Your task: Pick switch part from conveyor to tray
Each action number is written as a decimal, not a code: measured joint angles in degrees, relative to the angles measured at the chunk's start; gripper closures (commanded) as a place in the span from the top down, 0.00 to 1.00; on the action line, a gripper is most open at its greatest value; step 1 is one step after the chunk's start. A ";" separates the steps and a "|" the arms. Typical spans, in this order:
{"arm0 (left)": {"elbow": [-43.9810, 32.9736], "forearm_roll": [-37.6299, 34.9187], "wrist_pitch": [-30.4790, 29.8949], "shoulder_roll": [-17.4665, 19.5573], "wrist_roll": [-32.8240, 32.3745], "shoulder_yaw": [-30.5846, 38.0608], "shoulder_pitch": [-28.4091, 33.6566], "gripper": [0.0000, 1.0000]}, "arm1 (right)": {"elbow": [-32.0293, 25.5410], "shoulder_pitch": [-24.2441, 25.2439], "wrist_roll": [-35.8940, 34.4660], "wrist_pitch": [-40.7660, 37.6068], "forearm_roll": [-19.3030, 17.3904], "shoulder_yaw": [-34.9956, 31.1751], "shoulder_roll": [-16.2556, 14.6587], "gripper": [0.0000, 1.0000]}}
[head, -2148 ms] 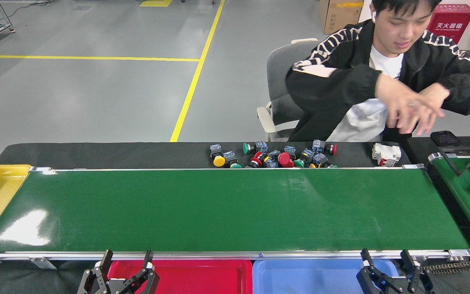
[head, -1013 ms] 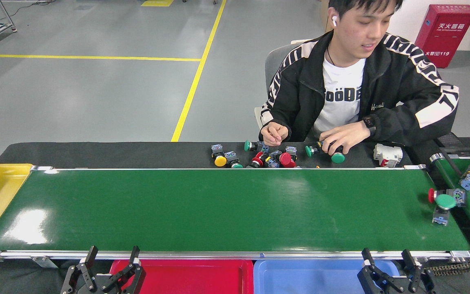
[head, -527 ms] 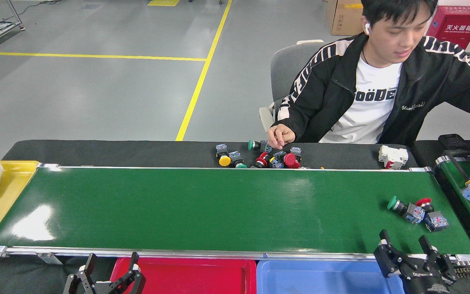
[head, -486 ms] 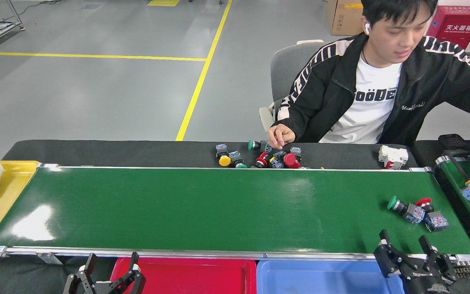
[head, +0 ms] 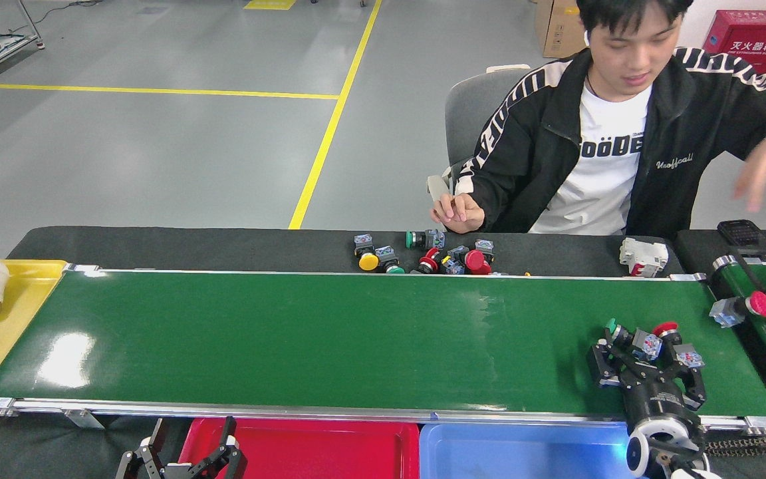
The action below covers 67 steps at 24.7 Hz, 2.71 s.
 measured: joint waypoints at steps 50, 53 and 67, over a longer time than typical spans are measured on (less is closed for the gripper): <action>0.00 0.00 0.02 0.00 -0.07 -2.30 -0.91 1.00 | -28.44 11.06 10.66 -1.00 1.96 11.85 1.51 0.97; 0.00 -0.01 0.30 -0.02 -1.44 -4.32 -1.72 1.00 | -28.48 16.78 6.04 -1.69 1.77 4.09 -2.53 0.98; 0.00 -0.01 0.24 0.28 -2.34 -4.43 -4.93 1.00 | -28.56 30.86 -7.81 -18.47 -0.72 -12.14 2.58 0.97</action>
